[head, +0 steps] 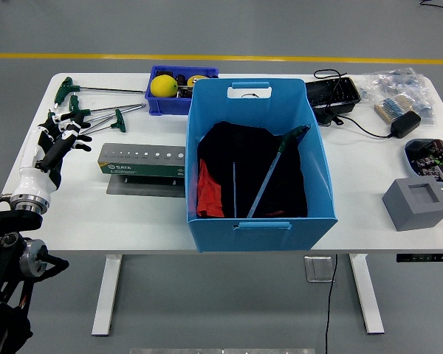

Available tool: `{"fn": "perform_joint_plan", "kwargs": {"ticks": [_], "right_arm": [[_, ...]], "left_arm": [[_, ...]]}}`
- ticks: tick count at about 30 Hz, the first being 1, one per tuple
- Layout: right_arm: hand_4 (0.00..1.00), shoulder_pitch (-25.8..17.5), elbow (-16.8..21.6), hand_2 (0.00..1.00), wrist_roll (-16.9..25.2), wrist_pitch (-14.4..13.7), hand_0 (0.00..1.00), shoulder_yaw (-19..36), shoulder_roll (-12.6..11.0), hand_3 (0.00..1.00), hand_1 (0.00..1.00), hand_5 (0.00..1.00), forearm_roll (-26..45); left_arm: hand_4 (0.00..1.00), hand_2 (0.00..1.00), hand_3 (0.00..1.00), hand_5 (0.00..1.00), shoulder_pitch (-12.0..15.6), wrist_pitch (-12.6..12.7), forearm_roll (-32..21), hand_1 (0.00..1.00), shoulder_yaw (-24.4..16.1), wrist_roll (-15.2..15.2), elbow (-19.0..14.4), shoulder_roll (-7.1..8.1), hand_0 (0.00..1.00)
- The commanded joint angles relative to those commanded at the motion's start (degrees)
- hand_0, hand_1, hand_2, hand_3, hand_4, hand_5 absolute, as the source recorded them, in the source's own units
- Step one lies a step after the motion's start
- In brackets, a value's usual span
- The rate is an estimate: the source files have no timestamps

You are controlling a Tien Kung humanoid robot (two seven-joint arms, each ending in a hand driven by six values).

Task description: Lift tool from toolbox,place it in box,lift tool from toolbox,place it in box

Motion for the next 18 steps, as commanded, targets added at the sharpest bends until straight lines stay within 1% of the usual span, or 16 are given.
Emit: {"fn": "perform_joint_plan", "kwargs": {"ticks": [3,4,9,11,14,18], "right_arm": [[0.774,0.0,0.0,0.728,0.0,0.0,0.68,-0.1,0.0,0.571,0.664,0.694,0.0],[0.773,0.0,0.0,0.729,0.0,0.0,0.68,-0.1,0.0,0.571,0.664,0.694,0.1],[0.773,0.1,0.0,0.729,0.0,0.0,0.68,-0.2,0.0,0.571,0.664,0.694,0.3],[0.772,0.1,0.0,0.728,0.1,0.0,0.68,-0.4,0.0,0.57,0.664,0.693,0.4],[0.772,0.1,0.0,0.728,0.0,0.0,0.68,-0.4,0.0,0.57,0.664,0.693,0.4],[0.77,0.0,0.0,0.728,0.0,0.0,0.68,-0.5,0.0,0.57,0.664,0.69,0.3]], "left_arm": [[0.751,0.502,0.584,0.419,0.0,-0.4,1.7,0.381,-0.5,0.5,0.1,0.01,0.273],[0.769,0.513,0.594,0.442,-0.1,-1.0,2.9,0.407,-0.9,1.3,0.2,0.15,0.275],[0.769,0.513,0.594,0.442,-0.2,-3.7,6.3,0.407,-2.1,4.0,0.1,0.54,0.275],[0.78,0.52,0.598,0.456,-0.3,-4.3,7.2,0.418,-2.2,4.6,0.0,0.63,0.281],[0.78,0.52,0.598,0.456,-0.5,-5.0,8.5,0.418,-2.4,5.5,-0.2,0.76,0.281],[0.782,0.521,0.602,0.468,-0.5,-5.0,9.2,0.422,-2.4,5.9,-0.2,0.84,0.28]]}}
